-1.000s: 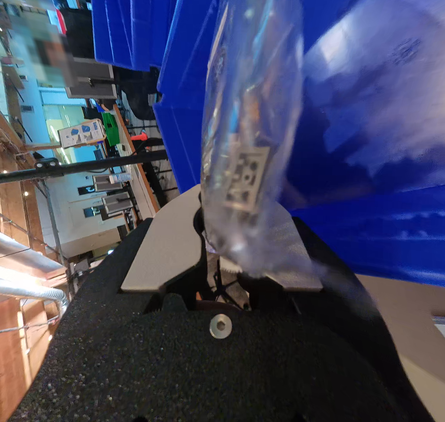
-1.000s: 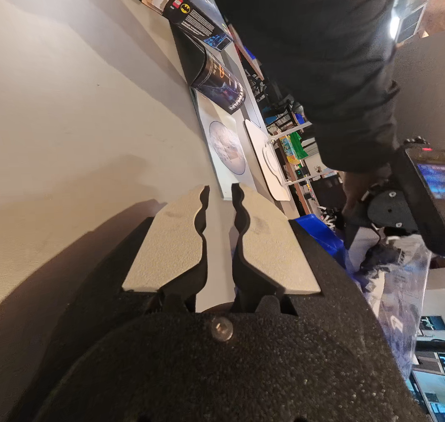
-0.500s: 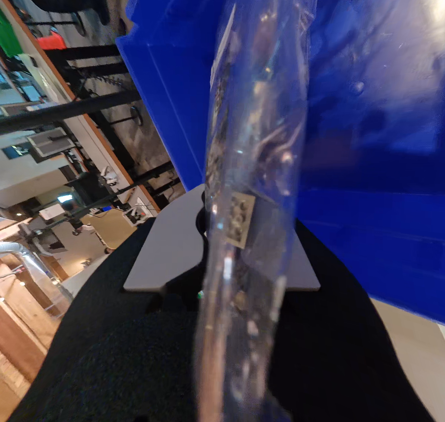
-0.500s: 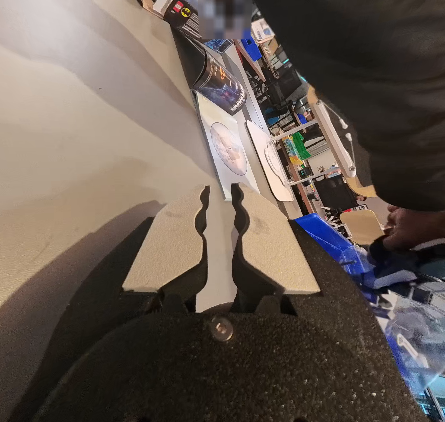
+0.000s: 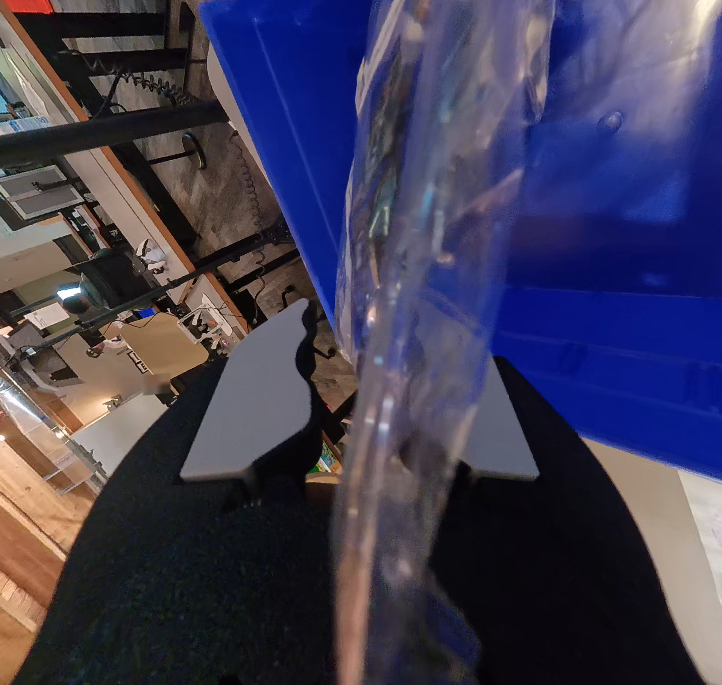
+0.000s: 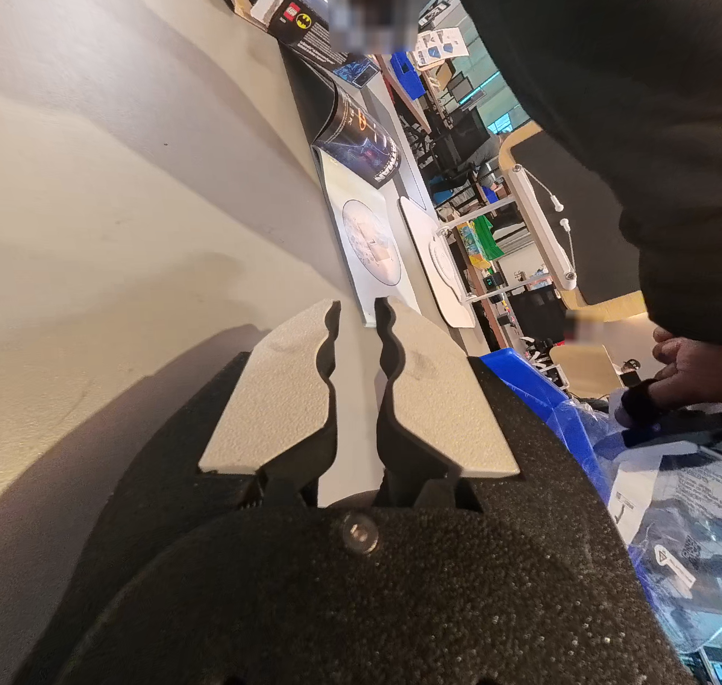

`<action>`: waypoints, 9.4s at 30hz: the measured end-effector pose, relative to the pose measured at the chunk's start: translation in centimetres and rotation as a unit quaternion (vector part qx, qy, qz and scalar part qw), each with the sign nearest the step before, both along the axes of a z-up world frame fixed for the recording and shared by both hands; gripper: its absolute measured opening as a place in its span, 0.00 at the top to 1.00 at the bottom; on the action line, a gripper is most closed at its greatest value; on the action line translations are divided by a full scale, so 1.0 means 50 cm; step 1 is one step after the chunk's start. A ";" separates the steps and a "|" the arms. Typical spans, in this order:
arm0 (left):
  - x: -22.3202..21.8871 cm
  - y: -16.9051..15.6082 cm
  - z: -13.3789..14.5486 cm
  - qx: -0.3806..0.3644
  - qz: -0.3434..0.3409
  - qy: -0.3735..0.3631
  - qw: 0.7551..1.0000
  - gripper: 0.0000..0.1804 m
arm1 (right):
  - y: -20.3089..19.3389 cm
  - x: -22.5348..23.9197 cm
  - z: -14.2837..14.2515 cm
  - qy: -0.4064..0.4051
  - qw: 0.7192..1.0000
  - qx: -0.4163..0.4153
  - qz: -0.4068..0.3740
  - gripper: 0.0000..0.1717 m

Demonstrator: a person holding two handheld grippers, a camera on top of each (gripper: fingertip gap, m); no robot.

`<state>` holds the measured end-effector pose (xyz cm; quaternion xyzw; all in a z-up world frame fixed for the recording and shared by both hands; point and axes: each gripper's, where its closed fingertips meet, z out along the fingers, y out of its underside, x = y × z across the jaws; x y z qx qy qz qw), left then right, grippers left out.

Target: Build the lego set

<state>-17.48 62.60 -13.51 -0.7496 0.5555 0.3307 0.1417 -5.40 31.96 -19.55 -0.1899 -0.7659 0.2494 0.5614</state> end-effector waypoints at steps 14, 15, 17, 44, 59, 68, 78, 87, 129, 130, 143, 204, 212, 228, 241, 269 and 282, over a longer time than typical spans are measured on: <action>-0.005 -0.005 0.049 0.035 -0.032 0.048 0.998 0.90 | -0.005 -0.005 -0.003 -0.001 1.000 0.002 0.002 0.89; -0.004 -0.005 0.049 0.036 -0.033 0.047 0.998 0.91 | -0.006 -0.005 -0.004 -0.001 1.000 0.003 0.002 0.89; 0.000 -0.004 0.050 0.040 -0.035 0.042 0.998 0.94 | -0.006 -0.005 -0.005 -0.002 1.000 0.003 0.002 0.89; 0.010 -0.006 0.138 0.051 -0.054 0.151 0.986 1.00 | -0.015 -0.004 -0.003 0.000 1.000 0.010 0.007 0.90; 0.013 -0.048 0.178 0.033 -0.041 0.145 0.988 1.00 | -0.016 -0.004 -0.007 -0.006 1.000 0.010 0.007 0.90; 0.024 -0.090 0.197 0.045 -0.025 0.090 0.995 1.00 | -0.015 -0.003 -0.007 -0.009 1.000 0.011 0.007 0.89; -0.079 -0.228 0.290 0.177 0.129 -0.041 0.975 1.00 | -0.015 -0.003 -0.010 -0.012 1.000 0.011 0.008 0.90; -0.216 -0.417 0.223 0.225 0.274 -0.034 0.935 1.00 | -0.017 -0.003 -0.016 -0.018 1.000 0.009 0.008 0.89; -0.219 -0.414 -0.100 0.153 0.327 -0.217 0.907 0.68 | -0.008 0.007 -0.031 -0.040 0.999 0.012 0.000 0.90; -0.215 -0.419 -0.081 0.150 0.329 -0.227 0.904 0.68 | -0.008 0.007 -0.033 -0.042 0.999 0.012 0.000 0.89; 0.102 -0.129 0.003 0.114 0.084 -0.219 0.965 0.73 | 0.005 0.007 -0.035 -0.047 0.999 0.005 -0.011 0.89; 0.000 -0.655 0.053 0.285 0.187 -0.588 0.733 1.00 | 0.013 -0.038 -0.017 0.003 0.998 -0.028 -0.057 0.85; -0.029 -0.729 -0.021 0.374 0.219 -0.556 0.709 1.00 | -0.152 -0.122 0.054 0.055 0.986 -0.159 -0.015 0.78; -0.049 -0.795 -0.038 0.384 0.268 -0.504 0.726 1.00 | -0.236 -0.167 -0.031 -0.030 0.998 -0.040 -0.044 0.76; -0.041 -0.803 -0.007 0.378 0.276 -0.535 0.703 1.00 | -0.254 -0.177 -0.025 -0.059 0.983 -0.114 -0.129 0.73; -0.078 -0.817 -0.015 0.382 0.300 -0.559 0.672 1.00 | -0.224 -0.193 -0.016 -0.078 0.955 -0.211 -0.192 0.62; -0.064 -0.812 -0.017 0.372 0.291 -0.574 0.669 1.00 | -0.209 -0.198 -0.019 -0.082 0.957 -0.209 -0.183 0.62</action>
